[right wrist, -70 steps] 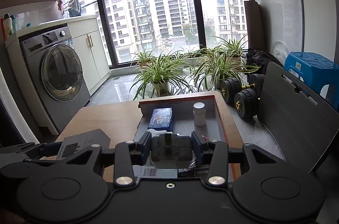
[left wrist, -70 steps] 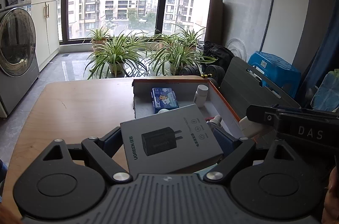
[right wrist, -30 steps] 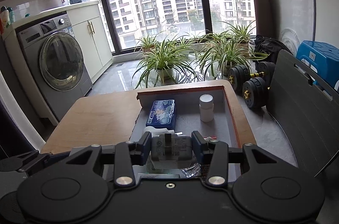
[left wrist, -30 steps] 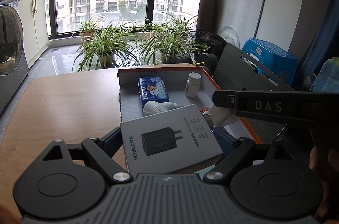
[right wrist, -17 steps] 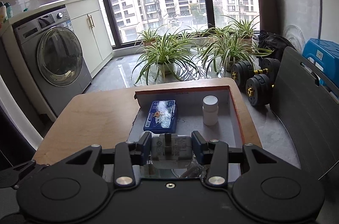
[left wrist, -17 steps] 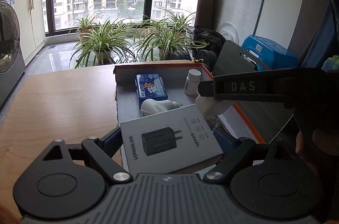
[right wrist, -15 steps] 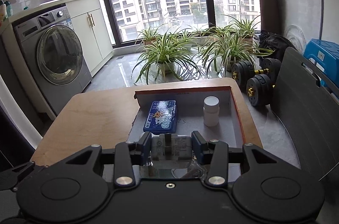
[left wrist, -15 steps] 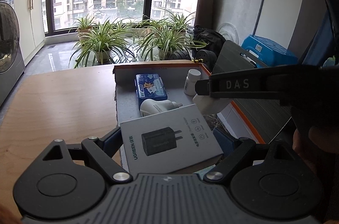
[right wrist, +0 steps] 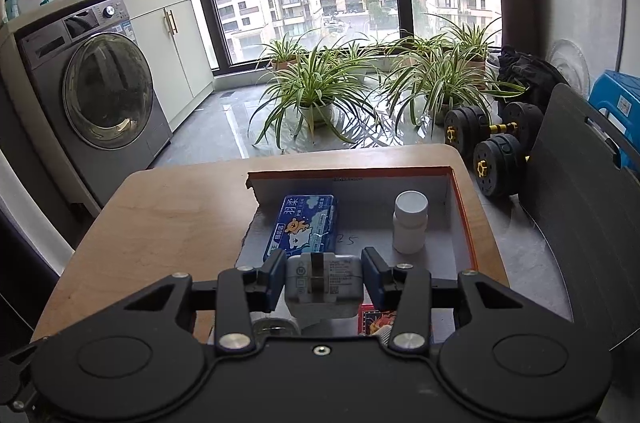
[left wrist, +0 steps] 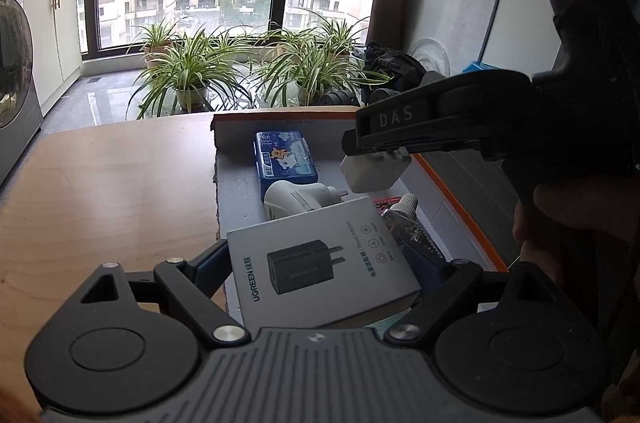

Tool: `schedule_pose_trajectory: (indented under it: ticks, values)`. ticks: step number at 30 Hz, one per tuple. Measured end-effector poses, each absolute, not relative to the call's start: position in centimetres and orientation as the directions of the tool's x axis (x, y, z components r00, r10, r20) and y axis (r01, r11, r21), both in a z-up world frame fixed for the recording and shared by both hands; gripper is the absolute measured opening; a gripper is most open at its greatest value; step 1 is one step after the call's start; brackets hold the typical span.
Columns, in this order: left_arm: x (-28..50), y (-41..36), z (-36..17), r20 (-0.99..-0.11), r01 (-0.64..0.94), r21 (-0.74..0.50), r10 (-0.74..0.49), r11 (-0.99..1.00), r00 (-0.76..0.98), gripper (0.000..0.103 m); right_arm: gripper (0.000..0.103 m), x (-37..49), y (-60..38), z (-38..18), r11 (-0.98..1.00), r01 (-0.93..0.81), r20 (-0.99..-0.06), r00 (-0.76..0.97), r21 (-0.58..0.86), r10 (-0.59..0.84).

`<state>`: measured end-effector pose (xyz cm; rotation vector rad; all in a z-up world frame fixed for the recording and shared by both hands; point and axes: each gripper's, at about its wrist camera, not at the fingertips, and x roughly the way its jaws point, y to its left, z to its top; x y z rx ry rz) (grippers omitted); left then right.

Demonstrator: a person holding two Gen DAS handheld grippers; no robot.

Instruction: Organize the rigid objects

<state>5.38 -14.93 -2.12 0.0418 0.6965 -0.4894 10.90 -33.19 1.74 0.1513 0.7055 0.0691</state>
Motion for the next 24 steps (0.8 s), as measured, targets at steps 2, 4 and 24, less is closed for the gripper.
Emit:
schedule_pose_trajectory:
  ticks: [2,4,24]
  values:
    - [5.5,-14.9,-2.2,-0.626,0.444,-0.123,-0.417,0.887,0.659,0.093,0.051,11.3,-33.2,1.6,0.987,-0.01,-0.643,0.758,0.161,0.113]
    - [5.7,-14.9,-2.2,-0.627,0.443,-0.127,-0.418,0.887,0.658,0.093,0.051,11.5,-33.2,1.4,0.987,-0.008,-0.645,0.756,0.161,0.112]
    - [5.7,-15.6,-2.3,-0.636,0.451,-0.135,-0.426,0.882,0.643,0.093,0.068,11.4,-34.6,1.6,0.988,0.034,-0.599,0.798,0.152,0.065]
